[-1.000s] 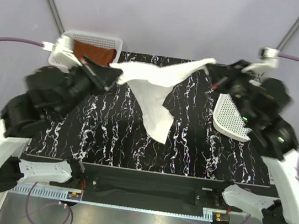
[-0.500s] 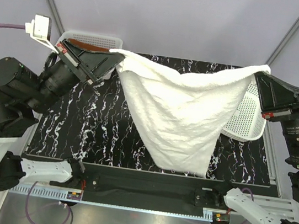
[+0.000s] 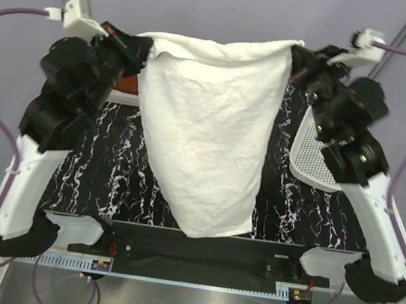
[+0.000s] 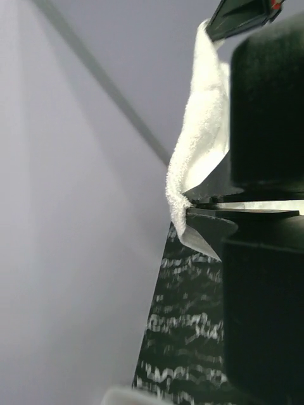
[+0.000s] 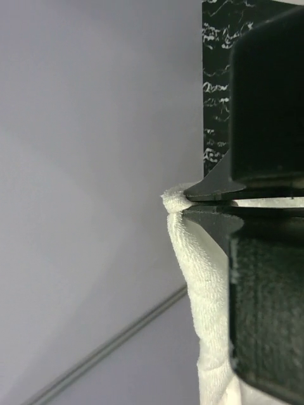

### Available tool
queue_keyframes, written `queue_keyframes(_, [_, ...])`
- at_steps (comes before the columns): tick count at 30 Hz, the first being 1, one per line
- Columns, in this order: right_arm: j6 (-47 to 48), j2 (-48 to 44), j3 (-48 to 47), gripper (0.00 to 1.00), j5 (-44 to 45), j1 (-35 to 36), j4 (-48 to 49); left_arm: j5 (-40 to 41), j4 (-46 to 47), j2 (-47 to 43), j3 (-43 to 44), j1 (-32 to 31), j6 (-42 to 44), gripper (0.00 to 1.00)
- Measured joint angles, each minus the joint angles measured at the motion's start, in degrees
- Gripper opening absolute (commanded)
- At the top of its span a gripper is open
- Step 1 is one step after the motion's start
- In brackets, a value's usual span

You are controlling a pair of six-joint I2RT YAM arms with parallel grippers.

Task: Fold and stack the towels
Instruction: Flatten out the crumpled towel, then fold the towel

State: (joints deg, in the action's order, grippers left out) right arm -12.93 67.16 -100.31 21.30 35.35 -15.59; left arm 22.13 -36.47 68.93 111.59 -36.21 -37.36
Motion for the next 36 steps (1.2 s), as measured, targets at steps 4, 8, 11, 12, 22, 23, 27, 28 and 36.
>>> queue_keyframes(4, [3.3,12.9,-2.1,0.00,-0.8,-3.6,3.0,-9.7,6.1,5.9,-6.3,12.7,-1.0,0.00])
queue_keyframes(8, [3.5,28.7,-8.4,0.00,-5.9,-10.8,3.4,-23.1,15.6,19.6,-6.7,22.5,-3.6,0.00])
queue_keyframes(11, [3.2,41.4,-17.5,0.00,-9.8,-15.7,3.9,-30.6,21.0,32.7,-1.8,26.8,-5.1,0.00])
queue_keyframes(12, [2.9,45.3,-20.5,0.00,-11.2,-17.2,4.0,-33.3,22.7,36.7,-0.4,28.0,-5.8,0.00])
queue_keyframes(22, [-0.9,63.2,-33.3,0.00,-27.1,-25.5,3.5,-50.9,38.5,58.9,6.1,33.5,-12.9,0.00])
queue_keyframes(23, [-1.1,63.2,-32.8,0.00,-28.2,-25.7,3.9,-52.3,39.8,59.3,6.0,33.7,-13.2,0.00])
queue_keyframes(27, [-2.5,63.1,-28.7,0.00,-31.5,-26.3,7.1,-56.4,44.9,58.7,3.1,33.8,-13.4,0.00])
queue_keyframes(28, [-2.9,62.7,-26.5,0.00,-32.4,-26.4,7.7,-57.1,45.7,58.2,1.6,33.7,-13.3,0.00])
queue_keyframes(36, [-4.9,61.3,-13.2,0.00,-34.5,-26.7,1.4,-59.9,41.0,51.6,-18.3,33.3,-9.2,0.00])
